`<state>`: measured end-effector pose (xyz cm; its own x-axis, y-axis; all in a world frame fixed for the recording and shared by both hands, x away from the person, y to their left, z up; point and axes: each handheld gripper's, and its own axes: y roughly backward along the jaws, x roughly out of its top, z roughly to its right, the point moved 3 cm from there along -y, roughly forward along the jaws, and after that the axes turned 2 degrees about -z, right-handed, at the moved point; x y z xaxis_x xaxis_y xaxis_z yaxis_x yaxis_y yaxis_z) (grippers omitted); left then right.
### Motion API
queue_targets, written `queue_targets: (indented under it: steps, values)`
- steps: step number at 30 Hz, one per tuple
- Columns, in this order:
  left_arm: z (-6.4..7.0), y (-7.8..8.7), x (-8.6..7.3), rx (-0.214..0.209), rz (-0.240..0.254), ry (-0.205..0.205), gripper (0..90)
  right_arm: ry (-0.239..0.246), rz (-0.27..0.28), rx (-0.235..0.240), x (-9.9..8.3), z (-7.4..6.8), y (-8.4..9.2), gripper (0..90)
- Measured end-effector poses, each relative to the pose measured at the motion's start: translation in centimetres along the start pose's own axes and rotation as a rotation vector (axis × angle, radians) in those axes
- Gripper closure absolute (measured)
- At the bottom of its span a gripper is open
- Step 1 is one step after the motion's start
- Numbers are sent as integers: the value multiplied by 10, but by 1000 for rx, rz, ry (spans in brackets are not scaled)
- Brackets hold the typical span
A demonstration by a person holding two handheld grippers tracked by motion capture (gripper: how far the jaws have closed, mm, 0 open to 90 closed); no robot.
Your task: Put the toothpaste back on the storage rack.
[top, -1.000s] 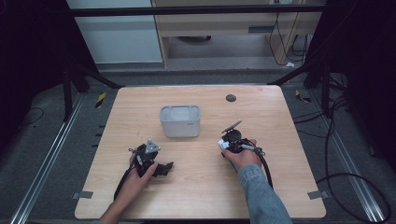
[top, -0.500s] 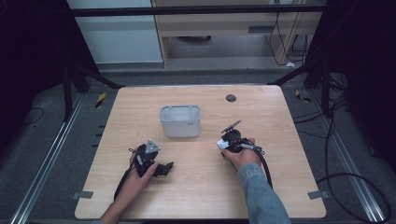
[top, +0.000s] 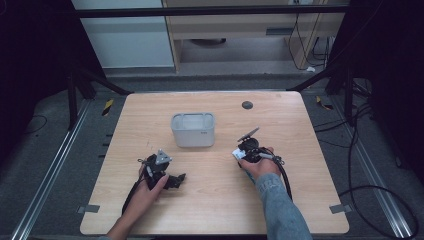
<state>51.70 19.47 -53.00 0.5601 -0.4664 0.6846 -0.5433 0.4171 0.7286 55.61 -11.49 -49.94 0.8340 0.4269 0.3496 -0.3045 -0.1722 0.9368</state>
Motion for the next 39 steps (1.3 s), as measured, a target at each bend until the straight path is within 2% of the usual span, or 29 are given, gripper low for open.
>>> queue_targets:
  steps: [14,18,24,33,38,39]
  values:
    - [0,0,0,1,0,-2,0,-16,16,-13,-1,3,1,684]
    - [0,0,0,1,0,-2,0,-25,29,-19,-2,3,2,761]
    - [0,0,0,1,0,-2,0,-19,31,-22,-2,2,4,777]
    - [0,0,0,1,0,-1,0,2,75,-36,2,1,27,789]
    - [0,0,0,1,0,-2,0,4,116,-39,4,3,43,791]
    - [0,0,0,1,0,-1,0,-4,144,-40,6,3,51,792]
